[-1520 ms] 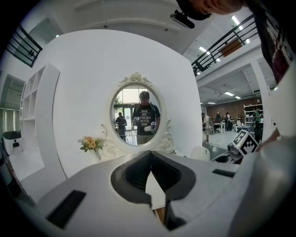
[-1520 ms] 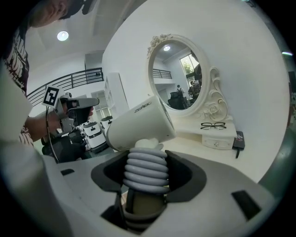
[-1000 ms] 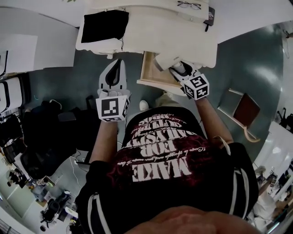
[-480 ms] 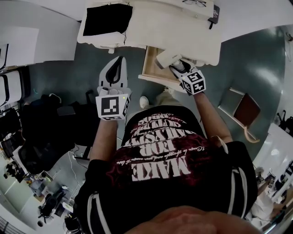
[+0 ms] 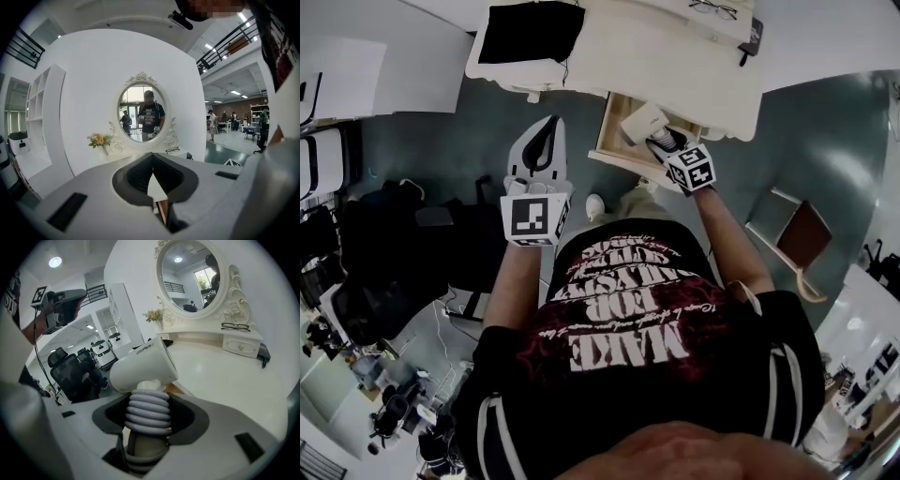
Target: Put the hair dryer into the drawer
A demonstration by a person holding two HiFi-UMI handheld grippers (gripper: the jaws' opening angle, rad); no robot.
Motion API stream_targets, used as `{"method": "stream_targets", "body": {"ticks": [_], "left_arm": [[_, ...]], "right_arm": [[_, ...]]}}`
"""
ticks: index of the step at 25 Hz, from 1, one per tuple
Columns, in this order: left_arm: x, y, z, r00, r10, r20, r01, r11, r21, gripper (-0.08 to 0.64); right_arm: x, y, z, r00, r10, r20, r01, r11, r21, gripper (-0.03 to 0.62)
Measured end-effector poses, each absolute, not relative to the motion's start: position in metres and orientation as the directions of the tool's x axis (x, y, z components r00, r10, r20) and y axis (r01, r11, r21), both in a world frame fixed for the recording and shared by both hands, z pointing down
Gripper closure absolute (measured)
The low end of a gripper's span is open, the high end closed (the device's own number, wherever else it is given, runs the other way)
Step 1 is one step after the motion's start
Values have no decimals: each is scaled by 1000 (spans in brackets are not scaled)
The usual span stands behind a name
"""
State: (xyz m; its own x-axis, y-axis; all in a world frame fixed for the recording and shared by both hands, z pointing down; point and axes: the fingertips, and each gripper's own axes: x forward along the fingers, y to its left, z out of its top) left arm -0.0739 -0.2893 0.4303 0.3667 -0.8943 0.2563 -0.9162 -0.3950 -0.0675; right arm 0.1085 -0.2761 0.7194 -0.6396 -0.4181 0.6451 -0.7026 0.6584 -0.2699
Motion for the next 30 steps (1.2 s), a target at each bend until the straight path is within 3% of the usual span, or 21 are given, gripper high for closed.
{"method": "stream_targets", "body": {"ticks": [30], "left_arm": [[-81,-287,439,337,-891,305,-926,-372,-64,557]], "right_arm": [[100,-275,825,-561,-248,790,-692,664,-284,350]]}}
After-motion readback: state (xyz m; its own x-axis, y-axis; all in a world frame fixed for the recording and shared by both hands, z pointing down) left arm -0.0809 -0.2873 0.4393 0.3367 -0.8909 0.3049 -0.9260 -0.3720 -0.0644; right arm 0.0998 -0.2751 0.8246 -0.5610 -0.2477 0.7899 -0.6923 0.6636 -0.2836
